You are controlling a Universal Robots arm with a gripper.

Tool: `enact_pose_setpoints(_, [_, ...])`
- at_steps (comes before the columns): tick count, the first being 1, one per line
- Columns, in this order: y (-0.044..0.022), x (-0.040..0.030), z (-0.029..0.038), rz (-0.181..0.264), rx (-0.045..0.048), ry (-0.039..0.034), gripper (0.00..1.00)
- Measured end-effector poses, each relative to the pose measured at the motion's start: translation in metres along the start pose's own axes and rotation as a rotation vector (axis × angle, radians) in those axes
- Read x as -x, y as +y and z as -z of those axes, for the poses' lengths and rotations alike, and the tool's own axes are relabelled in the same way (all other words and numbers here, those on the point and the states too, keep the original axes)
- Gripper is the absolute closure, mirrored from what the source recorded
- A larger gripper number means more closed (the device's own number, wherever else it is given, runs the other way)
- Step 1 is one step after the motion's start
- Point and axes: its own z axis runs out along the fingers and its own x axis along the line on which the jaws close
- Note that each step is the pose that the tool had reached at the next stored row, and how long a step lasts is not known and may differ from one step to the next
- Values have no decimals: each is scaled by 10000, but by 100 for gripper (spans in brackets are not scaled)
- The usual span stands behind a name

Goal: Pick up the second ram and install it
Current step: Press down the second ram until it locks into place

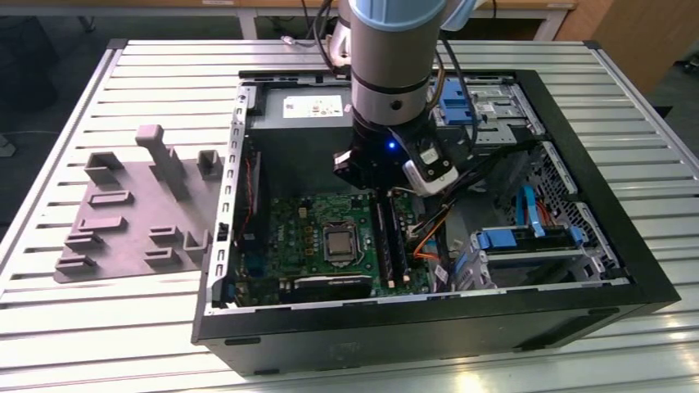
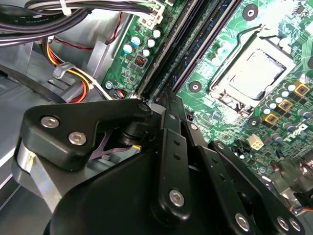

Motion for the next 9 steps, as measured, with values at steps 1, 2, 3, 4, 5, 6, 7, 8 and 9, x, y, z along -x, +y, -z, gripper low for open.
enact_pose_setpoints(1, [1,0,-4,0,0,0,89])
enact_pose_setpoints(2, [2,-1,-9,0,1,0,89])
enact_pose_setpoints(3, [2,-1,-15,0,0,0,89])
enact_pose_setpoints(4, [2,-1,-22,1,1,0,89])
enact_pose_setpoints(5, [2,-2,-26,0,-1,0,89])
enact_pose_setpoints(6, [2,-2,-28,0,-1,1,89])
enact_pose_setpoints(7, [2,-2,-28,0,-3,2,89])
enact_pose_setpoints(8, [2,-2,-28,1,-2,1,89])
enact_pose_setpoints(9, [2,-2,-31,1,0,0,89])
